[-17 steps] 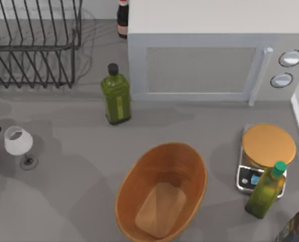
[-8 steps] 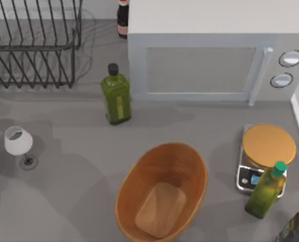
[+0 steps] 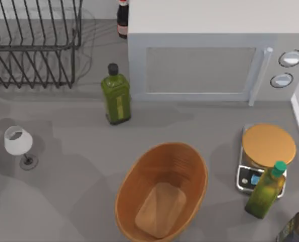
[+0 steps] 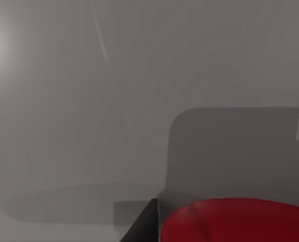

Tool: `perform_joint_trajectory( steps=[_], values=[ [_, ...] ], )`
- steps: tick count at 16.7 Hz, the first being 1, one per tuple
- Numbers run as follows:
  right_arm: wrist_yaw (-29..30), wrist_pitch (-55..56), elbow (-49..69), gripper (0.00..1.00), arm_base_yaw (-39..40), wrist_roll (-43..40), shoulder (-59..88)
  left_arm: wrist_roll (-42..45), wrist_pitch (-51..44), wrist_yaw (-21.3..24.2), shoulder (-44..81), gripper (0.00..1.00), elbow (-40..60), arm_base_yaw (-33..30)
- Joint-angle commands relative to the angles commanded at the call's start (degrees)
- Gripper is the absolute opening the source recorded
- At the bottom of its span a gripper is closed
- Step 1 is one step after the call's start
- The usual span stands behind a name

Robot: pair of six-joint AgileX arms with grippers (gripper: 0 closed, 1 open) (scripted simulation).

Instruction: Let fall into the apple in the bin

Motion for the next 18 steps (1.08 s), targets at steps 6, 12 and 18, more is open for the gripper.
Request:
perform_joint_trajectory(
  steps=[6, 12, 18],
  values=[
    [0.0, 0.0, 0.0, 1.00, 0.0, 0.0, 0.0, 0.0, 0.0, 0.0, 0.0, 0.00, 0.0, 0.0],
    [0.0, 0.0, 0.0, 1.00, 0.0, 0.0, 0.0, 0.8, -3.2, -0.2, -1.6, 0.00, 3.1, 1.3],
    [0.0, 0.0, 0.0, 1.00, 0.0, 0.0, 0.0, 1.3, -17.3, 1.8, -5.9, 0.00, 14.5, 0.7]
  ],
)
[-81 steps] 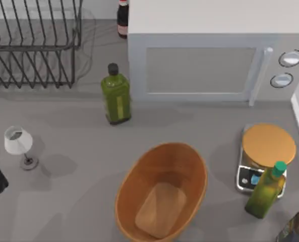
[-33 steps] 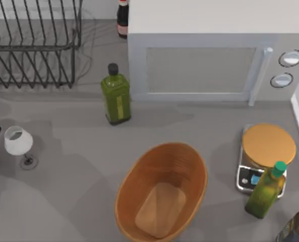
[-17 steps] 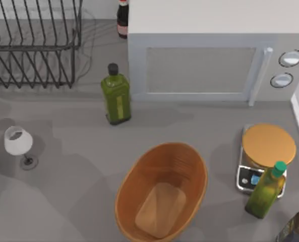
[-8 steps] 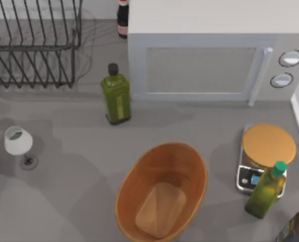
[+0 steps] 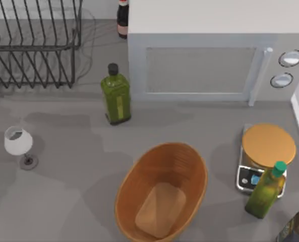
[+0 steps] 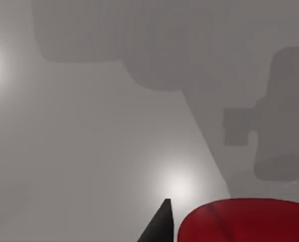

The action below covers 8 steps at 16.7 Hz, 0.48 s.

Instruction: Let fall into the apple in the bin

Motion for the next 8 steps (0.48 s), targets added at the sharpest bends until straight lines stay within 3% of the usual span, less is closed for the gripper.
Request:
perform_joint_trajectory(
  steps=[8],
  values=[
    [0.0, 0.0, 0.0, 1.00, 0.0, 0.0, 0.0, -1.2, -15.4, -2.8, -3.1, 0.00, 10.1, -0.6]
  ],
)
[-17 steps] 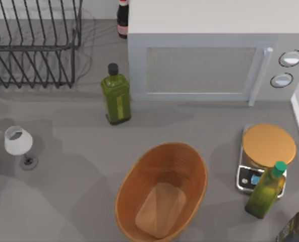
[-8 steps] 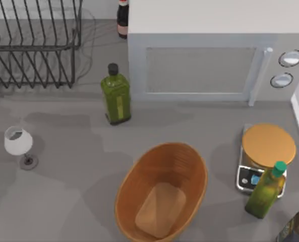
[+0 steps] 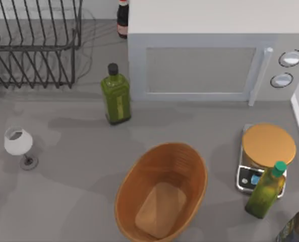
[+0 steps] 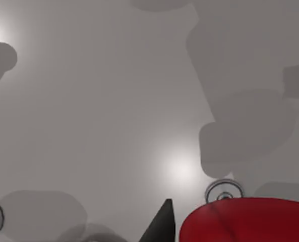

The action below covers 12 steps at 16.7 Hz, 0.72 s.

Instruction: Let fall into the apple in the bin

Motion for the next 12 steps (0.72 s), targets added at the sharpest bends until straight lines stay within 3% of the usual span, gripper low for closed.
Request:
perform_joint_trajectory(
  steps=[7, 12],
  values=[
    [0.0, 0.0, 0.0, 1.00, 0.0, 0.0, 0.0, 0.6, 0.1, 0.1, 0.3, 0.00, -0.1, -1.6],
    [0.0, 0.0, 0.0, 1.00, 0.0, 0.0, 0.0, 3.3, 0.2, 0.3, 0.2, 0.00, 0.5, -14.1]
  ],
)
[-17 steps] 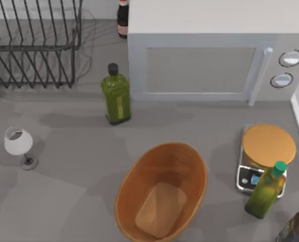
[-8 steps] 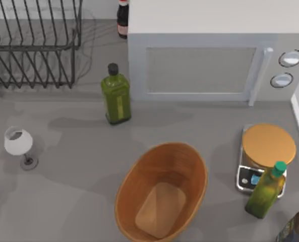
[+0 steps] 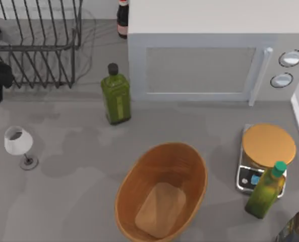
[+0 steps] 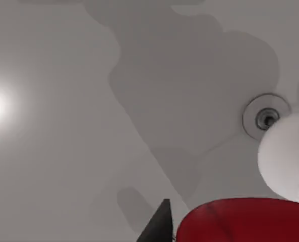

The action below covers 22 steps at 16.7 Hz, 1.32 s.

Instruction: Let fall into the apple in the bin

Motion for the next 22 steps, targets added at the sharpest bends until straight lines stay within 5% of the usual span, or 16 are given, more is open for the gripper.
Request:
perform_joint_trajectory(
  steps=[13, 17, 22],
  values=[
    [0.0, 0.0, 0.0, 1.00, 0.0, 0.0, 0.0, 7.4, 0.8, -4.8, -1.4, 0.00, -0.4, -49.2],
    [0.0, 0.0, 0.0, 1.00, 0.0, 0.0, 0.0, 7.8, 0.5, -6.0, -1.3, 0.00, -1.2, -55.7],
    [0.0, 0.0, 0.0, 1.00, 0.0, 0.0, 0.0, 7.8, 0.5, -6.0, -1.2, 0.00, -1.1, -55.8]
  ],
)
